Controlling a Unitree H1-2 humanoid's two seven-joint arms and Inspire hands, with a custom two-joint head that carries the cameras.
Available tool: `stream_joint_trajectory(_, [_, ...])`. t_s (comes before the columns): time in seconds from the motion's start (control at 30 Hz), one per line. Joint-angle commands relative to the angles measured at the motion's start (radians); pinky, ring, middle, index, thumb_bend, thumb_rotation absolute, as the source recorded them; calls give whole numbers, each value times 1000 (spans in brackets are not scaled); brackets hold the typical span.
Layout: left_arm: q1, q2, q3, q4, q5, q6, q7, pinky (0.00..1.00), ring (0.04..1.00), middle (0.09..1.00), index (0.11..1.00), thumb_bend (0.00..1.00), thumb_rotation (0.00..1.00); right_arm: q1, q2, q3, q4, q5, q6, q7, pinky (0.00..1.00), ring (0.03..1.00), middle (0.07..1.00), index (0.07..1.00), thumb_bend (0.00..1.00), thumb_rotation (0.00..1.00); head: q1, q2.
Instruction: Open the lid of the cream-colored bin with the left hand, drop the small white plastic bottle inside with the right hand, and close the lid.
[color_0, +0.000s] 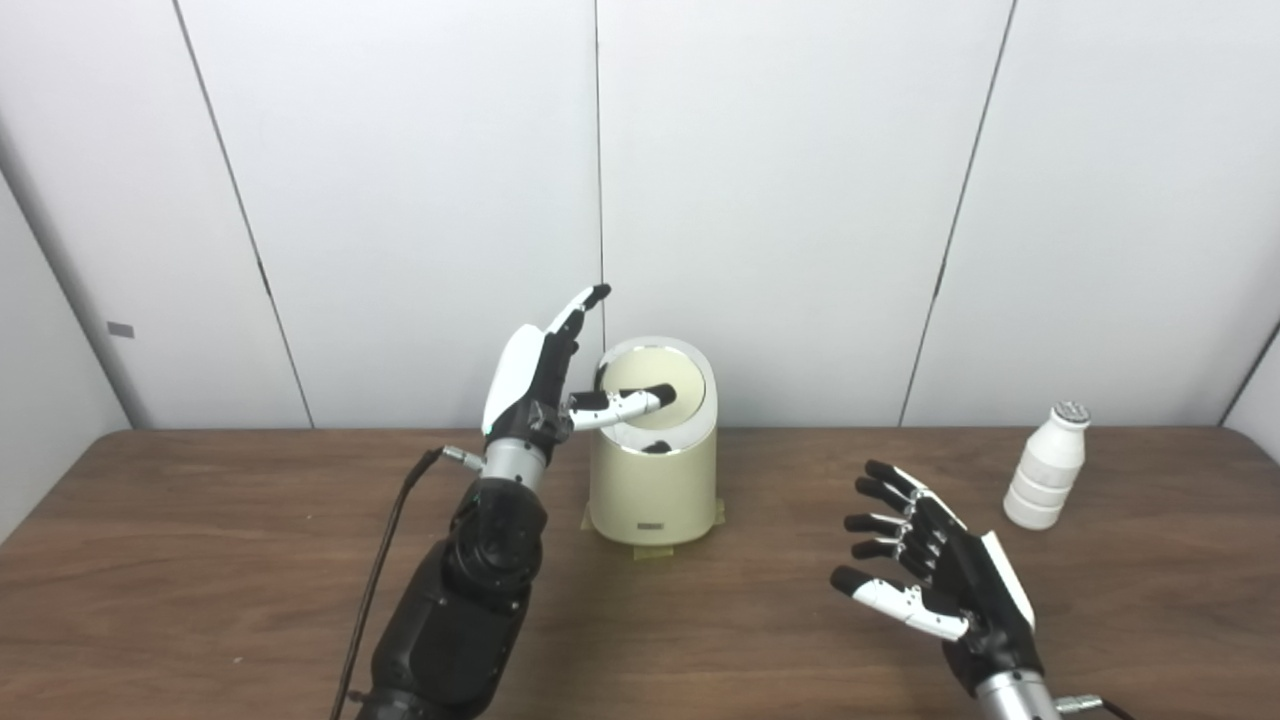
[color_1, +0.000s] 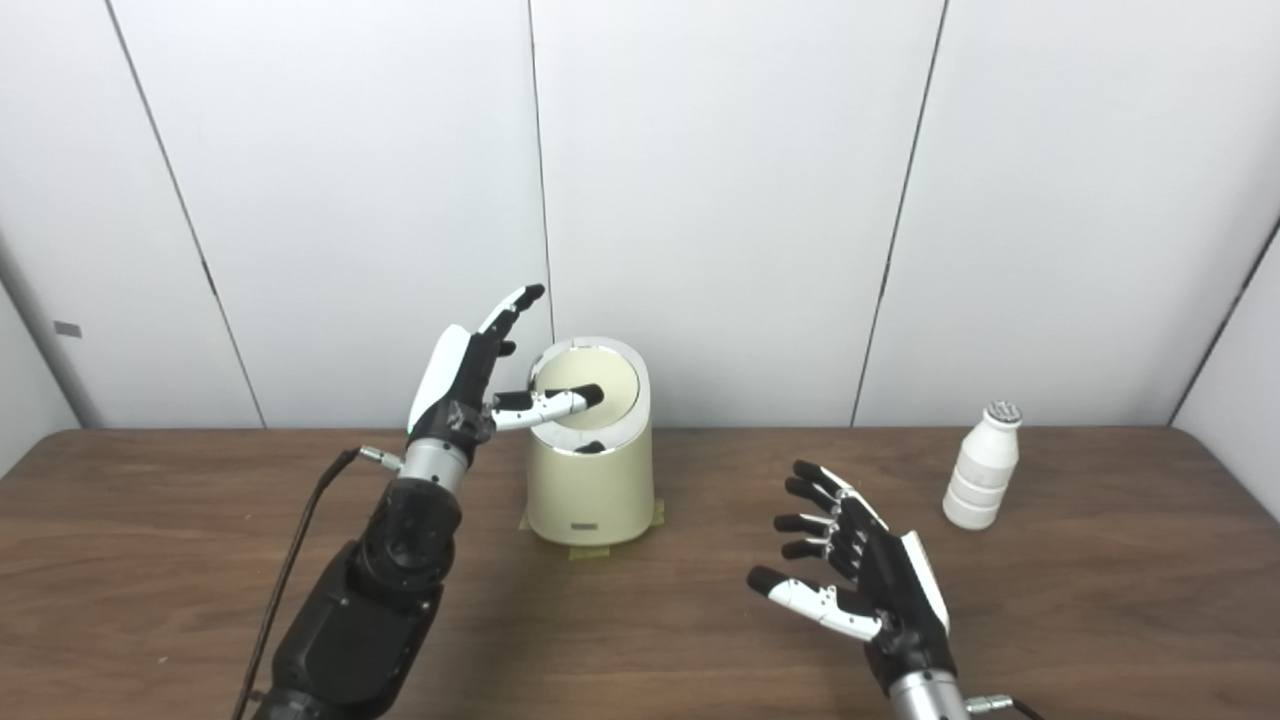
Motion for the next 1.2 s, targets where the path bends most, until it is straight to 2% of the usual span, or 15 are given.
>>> stream_joint_trajectory(0.0, [-63,8,-9,-10,32,-2,23,840,941,947,949,836,164,-29,-1,-1,-39,4,-9,-3,585,688,817,829,823,273,-1,1])
stream_joint_trajectory(0.17, [-74,7,-18,2,49,22,15,791,941,968,962,795,90,-31,2,0,-34,3,-12,-3,585,691,821,827,822,267,-3,3])
stream_joint_trajectory(0.4, [-88,18,-32,25,66,38,15,784,936,976,973,761,6,-34,2,0,-27,-2,-20,-6,583,691,818,826,826,277,-7,4])
stream_joint_trajectory(0.53, [-93,22,-40,43,81,37,26,782,928,976,995,726,0,-33,5,3,-38,-1,-11,-5,589,690,817,830,815,262,-6,5])
stream_joint_trajectory(0.67, [-96,23,-40,52,85,32,28,820,953,985,1000,690,0,-34,6,3,-39,-8,-12,-9,582,683,813,823,812,256,-6,7])
stream_joint_trajectory(0.83, [-103,24,-40,67,91,36,36,774,922,967,996,686,0,-33,7,4,-42,-9,-7,-6,582,684,818,829,803,258,-8,10])
stream_joint_trajectory(1.0, [-112,29,-38,86,91,33,41,800,932,963,989,681,0,-32,13,2,-44,3,-9,-4,579,687,819,821,811,250,-11,13])
stream_joint_trajectory(1.17, [-121,38,-45,86,100,77,14,796,928,971,990,659,0,-30,12,4,-43,-8,-12,-6,583,688,821,826,809,261,-13,16])
